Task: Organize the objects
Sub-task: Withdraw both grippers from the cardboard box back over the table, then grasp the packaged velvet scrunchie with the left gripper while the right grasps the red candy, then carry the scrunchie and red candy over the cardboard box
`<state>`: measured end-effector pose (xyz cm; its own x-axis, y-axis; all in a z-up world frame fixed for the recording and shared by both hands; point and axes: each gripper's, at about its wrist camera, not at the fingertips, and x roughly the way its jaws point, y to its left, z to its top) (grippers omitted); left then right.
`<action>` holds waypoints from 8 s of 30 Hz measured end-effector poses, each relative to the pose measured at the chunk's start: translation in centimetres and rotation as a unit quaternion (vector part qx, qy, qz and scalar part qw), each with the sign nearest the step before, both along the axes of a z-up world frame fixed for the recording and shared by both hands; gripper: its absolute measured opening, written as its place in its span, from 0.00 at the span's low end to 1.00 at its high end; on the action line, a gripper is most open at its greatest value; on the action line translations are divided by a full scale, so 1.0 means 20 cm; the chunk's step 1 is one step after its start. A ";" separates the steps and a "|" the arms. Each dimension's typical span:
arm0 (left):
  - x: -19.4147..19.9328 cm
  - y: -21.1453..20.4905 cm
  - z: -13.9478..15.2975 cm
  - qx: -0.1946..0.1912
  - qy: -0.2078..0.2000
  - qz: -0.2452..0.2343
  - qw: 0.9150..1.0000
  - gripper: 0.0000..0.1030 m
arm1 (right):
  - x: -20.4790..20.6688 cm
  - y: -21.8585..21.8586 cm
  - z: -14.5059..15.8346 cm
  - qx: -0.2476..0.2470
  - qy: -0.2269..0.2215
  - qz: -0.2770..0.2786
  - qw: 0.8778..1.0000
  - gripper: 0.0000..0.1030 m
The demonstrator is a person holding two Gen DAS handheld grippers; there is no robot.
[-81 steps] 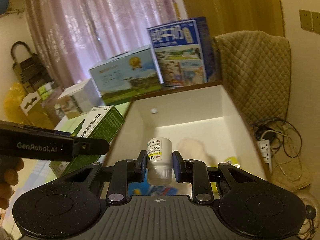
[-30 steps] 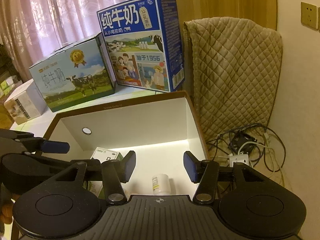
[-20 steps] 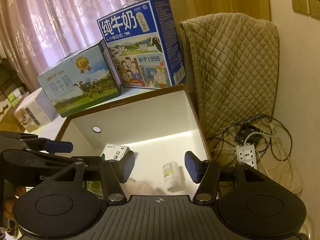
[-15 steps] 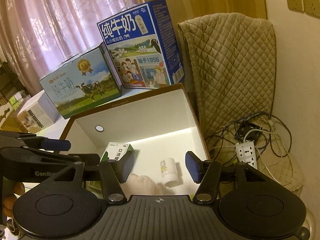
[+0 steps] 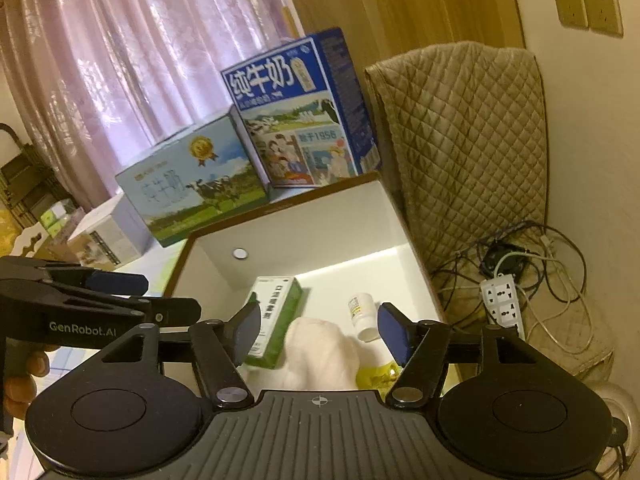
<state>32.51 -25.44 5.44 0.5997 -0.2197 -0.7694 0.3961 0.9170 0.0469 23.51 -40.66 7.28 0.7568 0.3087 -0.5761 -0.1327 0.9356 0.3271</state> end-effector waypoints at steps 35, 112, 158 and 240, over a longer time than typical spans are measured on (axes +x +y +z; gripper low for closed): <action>-0.82 0.72 0.37 -0.063 -0.052 0.023 0.996 0.84 | -0.76 0.50 0.25 -0.022 -0.012 -0.007 1.000 0.69; -0.80 1.52 -0.53 -0.016 0.027 0.202 0.979 0.82 | -0.39 1.34 -0.56 -0.066 0.069 0.118 0.988 0.69; -0.57 1.56 -0.60 -0.014 0.038 0.232 0.972 0.32 | -0.07 1.62 -0.72 -0.167 0.023 0.157 0.973 0.26; -0.65 0.23 0.09 -0.070 -0.002 -0.011 0.997 0.30 | -0.51 0.20 0.14 -0.076 -0.020 -0.001 0.997 0.25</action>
<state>19.43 -20.91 7.27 0.5959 -0.3378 -0.7285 0.4162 0.9058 -0.0795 13.27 -36.63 10.06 0.7813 0.2189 -0.5845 -0.1407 0.9742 0.1767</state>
